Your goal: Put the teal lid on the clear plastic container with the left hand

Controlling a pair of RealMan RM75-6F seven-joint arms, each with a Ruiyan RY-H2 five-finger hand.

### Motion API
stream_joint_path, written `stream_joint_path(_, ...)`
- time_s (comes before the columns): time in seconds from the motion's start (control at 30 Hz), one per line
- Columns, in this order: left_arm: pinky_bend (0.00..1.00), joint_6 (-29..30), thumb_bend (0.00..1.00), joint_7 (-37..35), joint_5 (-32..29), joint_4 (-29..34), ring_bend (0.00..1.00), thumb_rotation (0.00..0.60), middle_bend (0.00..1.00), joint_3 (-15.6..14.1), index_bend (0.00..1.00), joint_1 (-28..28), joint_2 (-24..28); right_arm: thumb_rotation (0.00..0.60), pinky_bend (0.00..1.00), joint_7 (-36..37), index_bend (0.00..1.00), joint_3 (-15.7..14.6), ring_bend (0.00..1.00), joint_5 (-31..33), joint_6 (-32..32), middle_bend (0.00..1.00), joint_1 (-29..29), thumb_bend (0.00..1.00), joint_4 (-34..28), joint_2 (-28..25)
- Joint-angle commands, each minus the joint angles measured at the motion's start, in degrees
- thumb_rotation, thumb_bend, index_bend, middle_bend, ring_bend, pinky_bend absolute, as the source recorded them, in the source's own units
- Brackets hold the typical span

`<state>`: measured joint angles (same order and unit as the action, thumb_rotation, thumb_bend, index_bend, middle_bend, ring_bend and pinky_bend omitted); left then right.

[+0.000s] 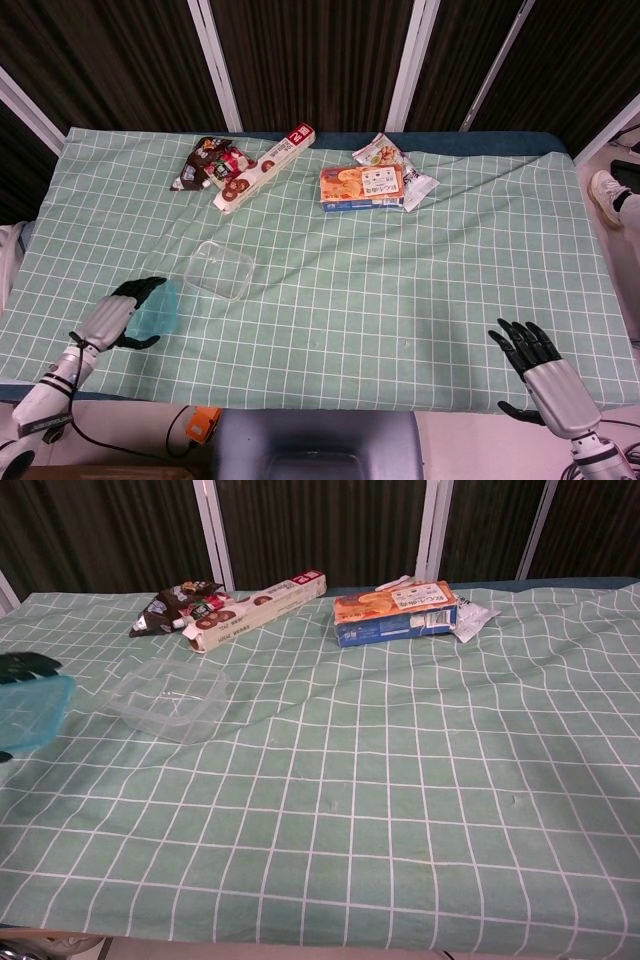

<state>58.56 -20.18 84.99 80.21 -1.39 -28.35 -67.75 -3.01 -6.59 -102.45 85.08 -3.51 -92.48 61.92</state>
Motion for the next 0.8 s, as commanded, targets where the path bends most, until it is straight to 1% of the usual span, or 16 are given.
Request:
stream_joint_path(0.03, 0.76, 4.82, 0.23, 0.11, 2.87, 5.75, 0.69, 0.600, 0.50, 1.12, 0.00, 0.85, 6.37, 0.600, 0.00, -0.37, 0.04, 0.03, 0.00, 0.10, -0.25, 0.11, -0.06, 0.19, -0.07, 0.13)
stream_joint_path(0.1, 0.75, 5.73, 0.23, -0.67, 3.90, 5.85, 0.68, 0.600, 0.50, 2.47, 0.00, -0.25, 7.05, 0.600, 0.00, -0.79, 0.04, 0.11, 0.00, 0.35, -0.61, 0.11, -0.16, 0.19, -0.26, 0.25)
stream_joint_path(0.17, 0.73, 5.72, 0.24, -2.57, 5.73, 4.46, 0.67, 0.600, 0.50, 3.62, 0.00, -2.22, 6.46, 0.600, 0.00, -1.21, 0.04, 0.20, 0.00, 0.60, -0.90, 0.11, -0.22, 0.19, -0.41, 0.35)
stream_joint_path(0.3, 0.66, 3.82, 0.25, -4.21, 9.46, -0.58, 0.64, 0.600, 0.50, 4.48, 0.00, -6.64, 3.91, 0.600, 0.00, -1.58, 0.04, 0.45, 0.00, 1.20, -1.26, 0.11, -0.32, 0.19, -0.62, 0.43)
stream_joint_path(0.43, 0.61, 1.52, 0.25, -5.41, 10.85, -3.89, 0.59, 0.600, 0.49, 5.10, 0.00, -10.38, 0.65, 0.600, 0.00, -1.41, 0.04, 0.75, 0.00, 1.92, -1.67, 0.11, -0.52, 0.19, -0.78, 0.38)
stream_joint_path(0.6, 0.56, -1.17, 0.25, -6.43, 12.26, -9.33, 0.55, 0.600, 0.47, 4.87, 0.00, -14.39, -3.84, 0.600, 0.00, -1.65, 0.04, 1.19, 0.00, 3.15, -2.97, 0.11, -1.07, 0.19, -1.25, 0.33)
stream_joint_path(0.8, 0.53, -2.24, 0.25, -6.80, 13.02, -11.86, 0.54, 0.600, 0.46, 4.23, 0.00, -16.06, -5.71, 0.600, 0.00, -1.62, 0.04, 1.39, 0.00, 3.72, -3.41, 0.11, -1.28, 0.18, -1.52, 0.21)
